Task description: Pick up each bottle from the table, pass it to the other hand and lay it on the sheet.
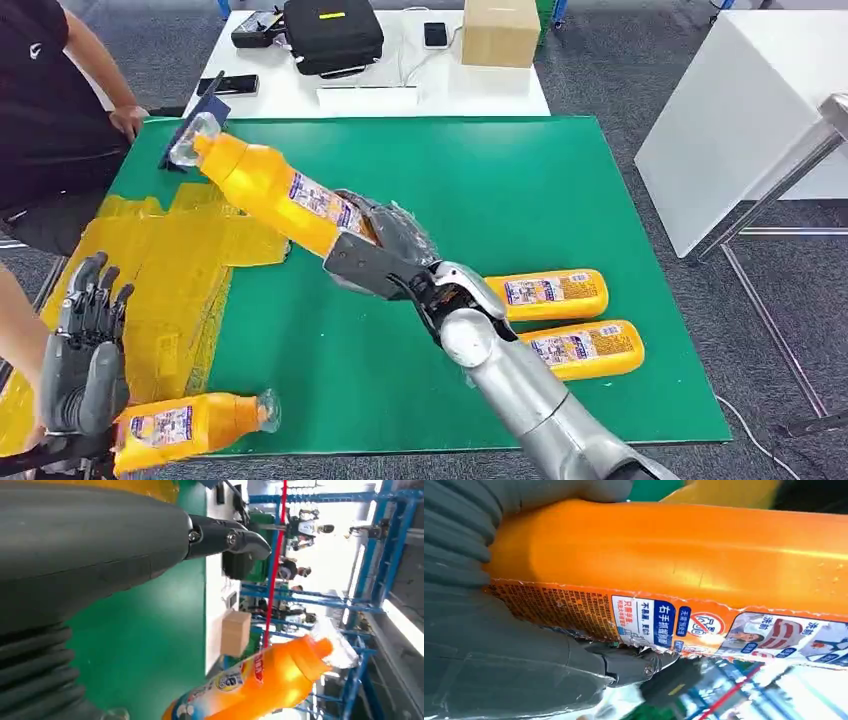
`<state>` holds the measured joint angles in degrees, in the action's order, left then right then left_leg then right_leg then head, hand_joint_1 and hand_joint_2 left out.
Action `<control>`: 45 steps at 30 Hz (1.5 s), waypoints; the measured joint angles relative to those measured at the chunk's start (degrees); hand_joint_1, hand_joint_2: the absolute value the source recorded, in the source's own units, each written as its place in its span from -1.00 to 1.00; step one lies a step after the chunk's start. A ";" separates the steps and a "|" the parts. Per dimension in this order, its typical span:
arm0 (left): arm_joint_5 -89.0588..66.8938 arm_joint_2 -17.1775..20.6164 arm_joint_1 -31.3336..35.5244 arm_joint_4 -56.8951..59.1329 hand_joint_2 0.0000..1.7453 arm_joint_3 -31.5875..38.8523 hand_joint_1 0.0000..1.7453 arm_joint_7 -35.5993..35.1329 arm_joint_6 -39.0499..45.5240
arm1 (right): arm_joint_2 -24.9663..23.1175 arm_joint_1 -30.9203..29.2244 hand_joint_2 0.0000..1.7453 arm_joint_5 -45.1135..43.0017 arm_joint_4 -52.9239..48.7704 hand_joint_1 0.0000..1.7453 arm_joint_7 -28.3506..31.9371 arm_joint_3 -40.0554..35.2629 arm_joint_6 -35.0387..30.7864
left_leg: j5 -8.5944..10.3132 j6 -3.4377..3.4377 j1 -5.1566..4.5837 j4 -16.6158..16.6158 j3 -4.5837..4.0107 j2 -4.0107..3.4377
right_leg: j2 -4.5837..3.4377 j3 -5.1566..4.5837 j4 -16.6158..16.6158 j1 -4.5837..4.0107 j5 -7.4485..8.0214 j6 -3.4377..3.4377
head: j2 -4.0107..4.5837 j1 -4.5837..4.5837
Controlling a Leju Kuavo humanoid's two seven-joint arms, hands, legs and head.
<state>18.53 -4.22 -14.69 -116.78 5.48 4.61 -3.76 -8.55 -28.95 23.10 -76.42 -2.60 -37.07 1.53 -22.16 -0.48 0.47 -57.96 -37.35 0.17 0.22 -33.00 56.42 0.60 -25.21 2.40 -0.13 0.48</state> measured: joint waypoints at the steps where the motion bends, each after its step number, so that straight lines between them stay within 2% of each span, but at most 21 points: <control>1: 0.43 0.00 -0.23 -0.52 1.00 -0.69 -1.00 0.04 0.00 | 0.11 0.30 1.00 -0.92 -1.22 1.00 0.00 -0.77 1.10 | 0.00 0.00 0.00 0.00 0.00 0.00 | 0.00 0.00 0.00 0.00 0.00 0.00 | 0.00 0.00; 4: 2.22 0.00 -0.79 -1.66 1.00 -2.66 -1.00 0.07 -0.39 | 0.44 1.13 1.00 -2.99 -4.01 1.00 0.15 -3.94 3.41 | -0.01 0.00 0.01 0.00 0.00 0.01 | 0.00 -0.01 0.00 -0.01 -0.01 0.00 | 0.00 0.00; 11: 8.24 0.77 -2.33 -3.19 1.00 -6.80 -1.00 -0.48 -2.73 | 1.16 1.95 1.00 -3.82 -7.69 1.00 0.66 -10.36 3.80 | -0.02 0.02 0.01 0.00 0.00 0.01 | 0.00 -0.02 0.00 -0.01 -0.02 -0.02 | 0.00 0.00; 22: 13.62 3.37 -3.45 -3.84 1.00 -10.47 -1.00 -0.44 -6.27 | 1.79 1.91 1.00 -4.89 -8.13 1.00 1.62 -13.75 5.11 | -0.02 0.02 0.01 0.00 0.00 0.01 | 0.01 0.01 0.00 -0.01 -0.01 -0.01 | 0.00 0.00; 36: 15.36 4.44 -4.57 -4.30 1.00 -11.04 -1.00 0.39 -5.75 | 2.95 1.70 1.00 -4.48 -8.56 1.00 4.00 -23.56 8.17 | -0.03 0.03 0.01 0.01 0.00 0.00 | 0.00 -0.02 0.00 -0.01 -0.03 -0.02 | 0.00 0.02; 40: 15.93 4.48 -4.76 -4.37 1.00 -10.90 -1.00 0.37 -5.77 | 3.26 0.61 1.00 -5.13 -8.52 1.00 4.55 -24.52 8.48 | -0.05 0.03 0.01 0.01 0.07 0.02 | 0.01 -0.42 -0.03 0.00 -0.04 -0.03 | 0.00 -0.02; 45: 15.98 4.48 -5.77 -4.74 1.00 -10.71 -1.00 0.37 -5.79 | 3.32 1.01 1.00 -4.78 -8.56 1.00 4.18 -25.26 8.13 | -0.06 0.04 0.01 0.01 0.03 0.01 | 0.00 -0.39 -0.02 0.00 -0.03 -0.02 | 0.00 0.00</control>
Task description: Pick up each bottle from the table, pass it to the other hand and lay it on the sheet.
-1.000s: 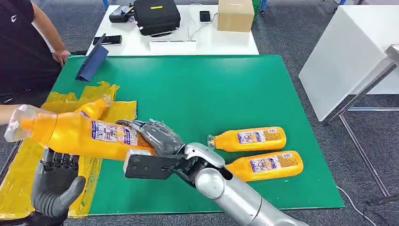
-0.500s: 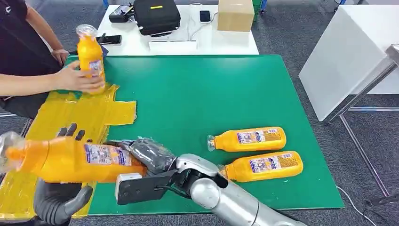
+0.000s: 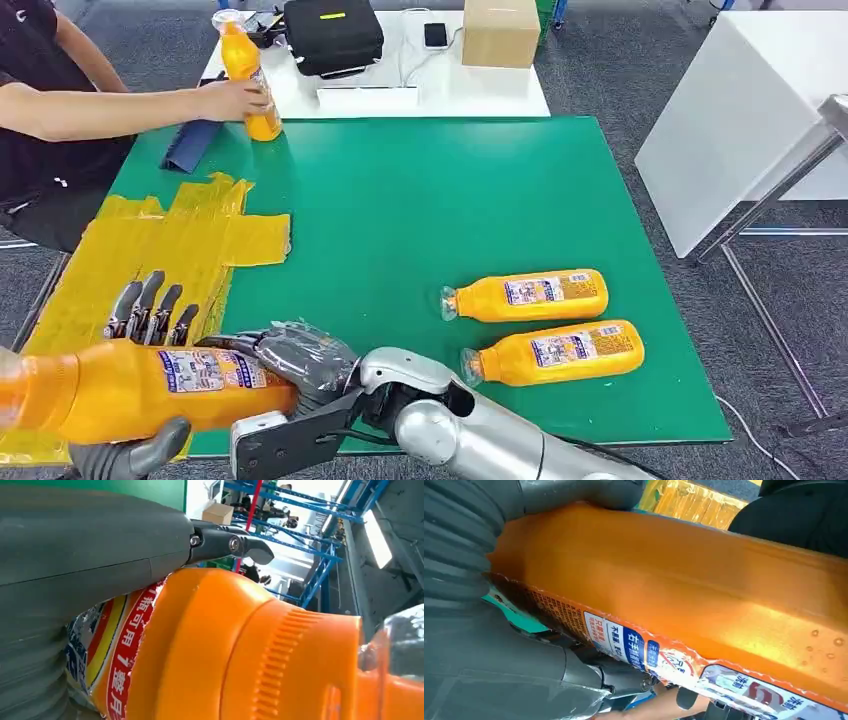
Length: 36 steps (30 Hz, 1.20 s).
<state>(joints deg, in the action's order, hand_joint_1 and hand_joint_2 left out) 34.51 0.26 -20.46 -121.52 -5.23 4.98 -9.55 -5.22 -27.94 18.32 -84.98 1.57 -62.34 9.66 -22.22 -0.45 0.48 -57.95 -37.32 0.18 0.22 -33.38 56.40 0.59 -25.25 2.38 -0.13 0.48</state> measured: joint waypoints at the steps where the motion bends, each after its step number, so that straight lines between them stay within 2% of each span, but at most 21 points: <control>1: 0.00 0.00 -0.15 -0.02 1.00 0.00 -1.00 0.00 0.00 | 0.02 0.00 1.00 0.00 0.00 1.00 -0.02 -0.13 -0.04 | 0.00 0.00 0.00 0.00 0.00 0.00 | 0.00 0.12 0.00 0.00 0.00 0.00 | 0.00 0.02; 2: 0.00 0.00 -0.27 -0.02 1.00 0.02 -0.28 0.00 0.00 | 0.04 0.01 1.00 0.00 0.00 1.00 -0.04 -0.26 -0.07 | 0.00 0.00 0.00 0.00 -0.01 0.00 | 0.00 0.23 0.01 0.00 0.01 0.00 | 0.00 0.00; 3: 0.00 0.00 -0.32 -0.02 1.00 0.02 1.00 0.00 -0.02 | 0.11 0.00 1.00 0.00 0.00 1.00 -0.04 -0.37 -0.11 | 0.00 0.00 0.00 0.00 -0.01 0.00 | 0.00 0.27 0.01 0.00 0.01 0.01 | 0.00 0.00; 21: -0.39 -0.11 -0.35 -0.07 1.00 -0.22 1.00 1.77 -0.17 | 0.31 0.45 1.00 -0.35 0.02 1.00 -0.55 0.50 -1.46 | -0.01 0.00 0.00 0.00 -0.01 0.00 | 0.00 -0.16 0.00 0.00 -0.01 0.00 | 0.00 0.02; 22: -0.63 -0.11 -0.32 -0.07 1.00 -0.33 1.00 1.90 -0.15 | 0.31 0.57 1.00 -0.35 0.02 -0.80 -0.55 0.77 -1.53 | -0.01 0.01 0.00 0.00 -0.01 0.00 | 0.00 -0.15 0.00 0.00 0.00 0.00 | 0.00 0.00; 23: -0.74 -0.11 -0.31 -0.07 1.00 -0.41 1.00 1.99 -0.13 | 0.31 0.67 1.00 -0.35 0.02 -1.00 -0.55 0.96 -1.60 | -0.01 0.01 0.00 0.00 -0.01 0.00 | 0.00 -0.16 0.00 0.00 0.00 0.00 | 0.00 0.00; 25: -1.71 -0.11 -0.16 -0.07 1.00 -0.52 1.00 2.27 0.11 | 0.31 0.96 1.00 -0.06 0.02 -1.00 -0.59 1.31 -1.92 | -0.01 0.01 0.00 0.00 -0.01 0.00 | 0.00 -0.15 0.00 0.00 -0.01 0.00 | 0.00 0.00; 26: -2.63 -0.15 -0.06 -0.07 1.00 -0.54 1.00 2.43 0.66 | 0.31 1.22 -1.00 0.44 0.02 -1.00 -0.70 1.49 -2.30 | -0.01 0.01 0.00 0.00 -0.01 0.00 | 0.00 -0.15 0.00 -0.01 -0.01 0.00 | 0.00 0.00; 31: -16.82 -0.77 -0.07 -0.59 1.00 1.21 1.00 3.17 6.78 | 1.14 2.90 -1.00 2.47 -1.27 -1.00 -2.25 4.86 -5.64 | 0.00 0.00 0.00 0.00 0.00 0.01 | 0.00 -0.16 0.00 0.00 0.00 -0.01 | 0.00 0.00; 36: -34.83 -1.66 0.29 0.11 1.00 4.70 1.00 3.30 10.78 | 3.08 4.37 -1.00 2.71 -6.45 -1.00 -3.24 10.08 -6.25 | 0.00 0.00 -0.01 0.00 -0.01 0.00 | 0.00 -0.15 -0.01 0.02 0.01 0.01 | 0.00 0.00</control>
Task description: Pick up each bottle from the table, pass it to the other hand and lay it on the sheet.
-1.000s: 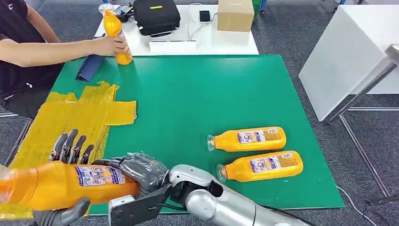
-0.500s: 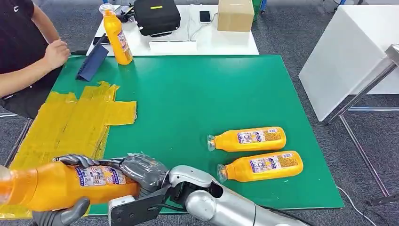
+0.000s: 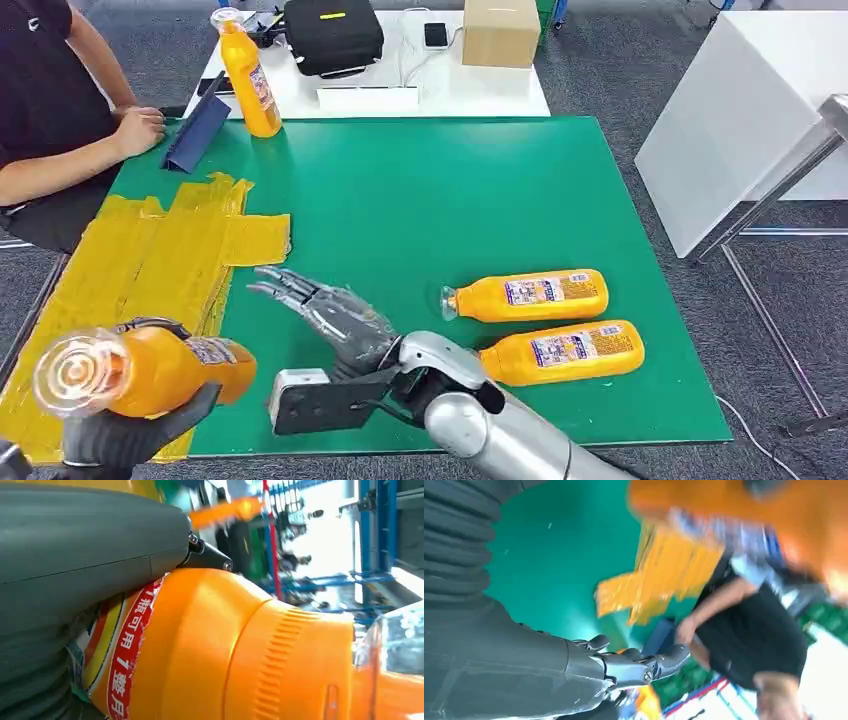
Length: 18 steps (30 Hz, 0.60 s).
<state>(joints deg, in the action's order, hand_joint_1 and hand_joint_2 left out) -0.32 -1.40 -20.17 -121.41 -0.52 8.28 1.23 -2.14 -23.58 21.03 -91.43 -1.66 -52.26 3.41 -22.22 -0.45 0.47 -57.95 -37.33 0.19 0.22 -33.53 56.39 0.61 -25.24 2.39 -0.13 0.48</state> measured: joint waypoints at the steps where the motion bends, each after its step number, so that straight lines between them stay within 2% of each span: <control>1: -3.21 -0.15 0.38 0.50 1.00 0.89 1.00 -0.28 0.26 | 0.42 0.03 -1.00 -0.24 -0.76 -1.00 -0.31 1.05 0.09 | 0.00 0.00 0.00 0.00 0.00 0.01 | 0.00 0.01 0.00 0.00 0.00 0.00 | 0.00 0.02; 9: -31.61 -0.35 2.33 7.57 1.00 7.08 1.00 -0.28 1.22 | 3.96 0.04 -1.00 -2.43 -5.31 -1.00 -0.76 8.17 1.92 | 0.04 -0.01 0.00 -0.01 0.02 -0.01 | 0.00 0.54 0.02 -0.01 0.04 0.02 | 0.00 0.00; 10: -36.00 -0.35 2.39 8.86 1.00 7.63 1.00 -0.09 1.49 | 4.47 0.04 1.00 -2.51 -6.11 -1.00 -0.76 8.95 2.14 | 0.04 -0.01 0.00 -0.01 0.02 -0.01 | 0.00 0.54 0.02 0.00 0.04 0.02 | 0.00 0.00; 14: -49.20 -0.33 2.32 14.19 1.00 8.85 1.00 0.66 3.83 | 6.25 0.08 1.00 -2.91 -9.13 -1.00 -0.76 11.29 2.88 | 0.03 -0.01 0.00 -0.01 0.01 -0.01 | 0.00 0.53 0.01 0.00 0.03 0.02 | 0.00 0.04; 18: -54.28 -0.24 2.35 18.89 1.00 8.92 1.00 0.90 5.70 | 7.39 0.51 1.00 -2.93 -11.43 -1.00 -0.76 12.19 3.21 | 0.01 0.00 0.00 0.00 0.00 -0.01 | 0.00 0.52 0.00 0.00 0.02 0.01 | 0.00 -0.02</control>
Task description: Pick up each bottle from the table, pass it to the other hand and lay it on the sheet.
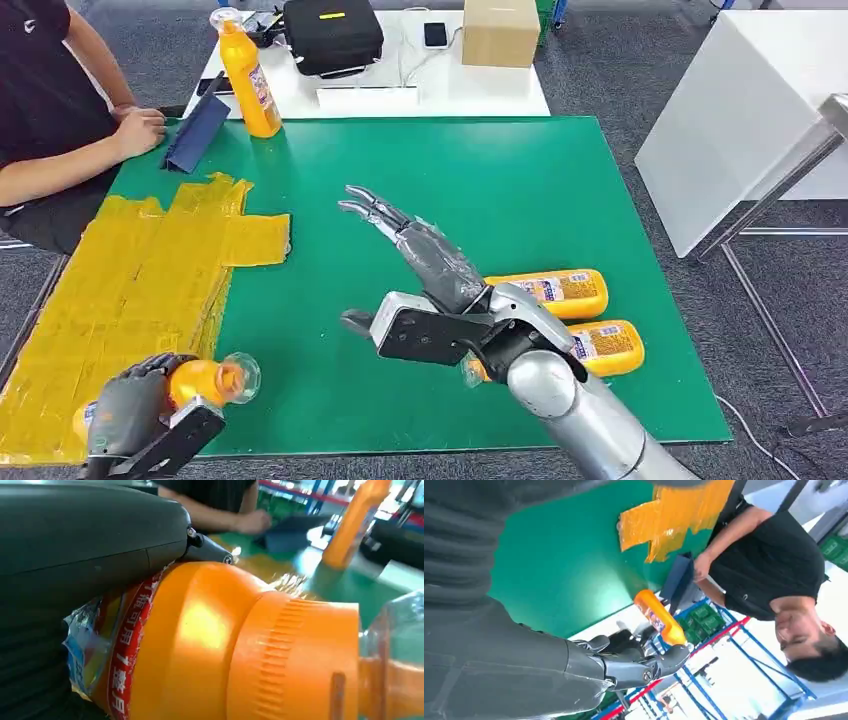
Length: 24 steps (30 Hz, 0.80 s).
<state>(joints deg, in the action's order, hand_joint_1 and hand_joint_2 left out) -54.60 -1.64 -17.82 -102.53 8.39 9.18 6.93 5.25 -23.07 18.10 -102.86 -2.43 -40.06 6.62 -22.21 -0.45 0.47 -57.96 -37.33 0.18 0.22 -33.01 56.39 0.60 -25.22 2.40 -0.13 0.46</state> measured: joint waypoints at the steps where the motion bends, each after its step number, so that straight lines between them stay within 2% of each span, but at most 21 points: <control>1: -0.28 0.07 0.07 0.66 1.00 -0.02 1.00 0.11 0.15 | 0.17 0.08 1.00 -0.02 -0.32 -1.00 0.00 0.11 0.00 | 0.00 0.00 0.00 0.00 0.01 0.00 | 0.00 0.01 0.00 0.00 0.00 0.00 | 0.00 0.04; 11: -10.42 2.58 2.13 9.40 1.00 -3.78 1.00 -2.14 4.32 | 3.10 0.86 1.00 1.07 -1.77 -1.00 -0.44 -0.31 1.62 | 0.00 0.00 0.00 0.00 0.12 0.02 | 0.01 0.10 0.01 0.00 0.00 0.00 | 0.00 0.05; 17: -20.51 6.93 5.91 16.02 1.00 -7.61 1.00 -7.30 11.06 | 5.77 2.42 1.00 2.12 -2.97 -1.00 -0.28 -0.66 2.27 | 0.02 0.01 0.01 0.00 0.19 0.04 | 0.03 0.12 0.03 -0.01 -0.01 -0.01 | 0.00 0.04; 24: -27.19 12.55 13.01 23.48 1.00 -9.55 1.00 -10.34 12.33 | 7.48 2.51 1.00 2.12 -3.47 -1.00 -0.20 -1.55 2.62 | -0.01 0.07 0.02 0.04 0.54 0.05 | 0.03 -0.01 0.06 -0.06 -0.08 -0.08 | 0.00 0.04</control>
<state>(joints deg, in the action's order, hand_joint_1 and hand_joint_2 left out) -81.79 10.91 -4.81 -79.05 -1.16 -1.16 19.26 12.72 -20.56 20.22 -106.33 -2.62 -41.62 9.25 -22.21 -0.39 0.49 -57.91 -36.79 0.23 0.24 -33.02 56.46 0.54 -25.29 2.32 -0.13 0.50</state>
